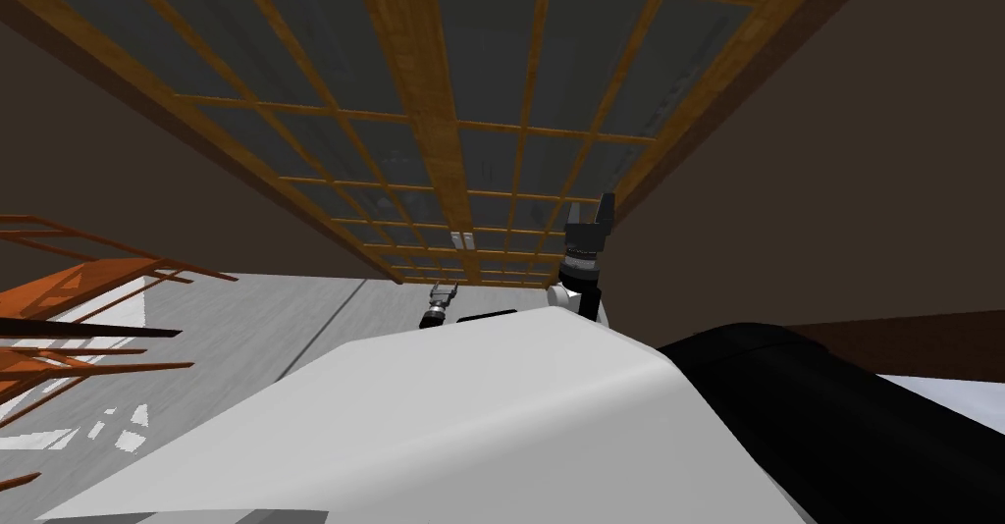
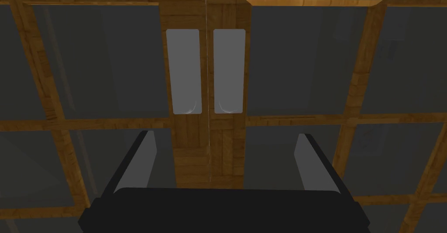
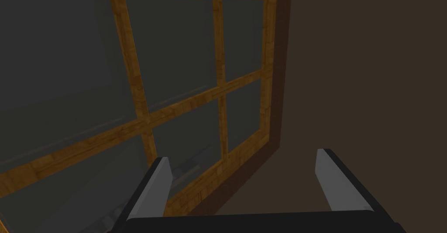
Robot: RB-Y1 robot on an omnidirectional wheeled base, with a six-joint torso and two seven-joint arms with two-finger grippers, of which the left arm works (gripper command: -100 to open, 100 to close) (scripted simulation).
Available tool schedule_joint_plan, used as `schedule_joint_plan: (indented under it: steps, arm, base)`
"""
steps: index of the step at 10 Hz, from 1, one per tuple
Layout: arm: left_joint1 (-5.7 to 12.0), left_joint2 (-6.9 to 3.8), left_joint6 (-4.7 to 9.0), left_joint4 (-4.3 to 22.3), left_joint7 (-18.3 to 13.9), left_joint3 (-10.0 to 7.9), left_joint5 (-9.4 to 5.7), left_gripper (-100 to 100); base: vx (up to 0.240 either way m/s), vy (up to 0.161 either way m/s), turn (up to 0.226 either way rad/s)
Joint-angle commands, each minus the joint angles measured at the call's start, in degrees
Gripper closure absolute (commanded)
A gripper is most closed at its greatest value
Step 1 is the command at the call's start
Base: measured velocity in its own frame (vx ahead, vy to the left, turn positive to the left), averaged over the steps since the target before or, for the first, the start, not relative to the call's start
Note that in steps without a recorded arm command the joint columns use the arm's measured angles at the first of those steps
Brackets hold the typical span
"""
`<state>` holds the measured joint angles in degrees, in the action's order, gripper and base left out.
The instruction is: Pull the door open
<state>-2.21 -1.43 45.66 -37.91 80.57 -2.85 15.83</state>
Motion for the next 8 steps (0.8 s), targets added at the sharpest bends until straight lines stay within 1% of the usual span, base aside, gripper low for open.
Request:
schedule_joint_plan:
  steps: [1,3,8]
  arm:
    - [1.71,0.60,0.39,0.7,0.3,0.02,-0.30,-100]
    - [3.13,1.39,0.49,0.2,0.5,0.34,-0.53,-100]
    - [5.58,2.58,0.69,-0.9,0.7,0.75,-0.78,-100]
  base:
    - [0.220,0.048,0.024]
    - [0.206,0.008,0.015]
    - [0.205,0.013,0.010]
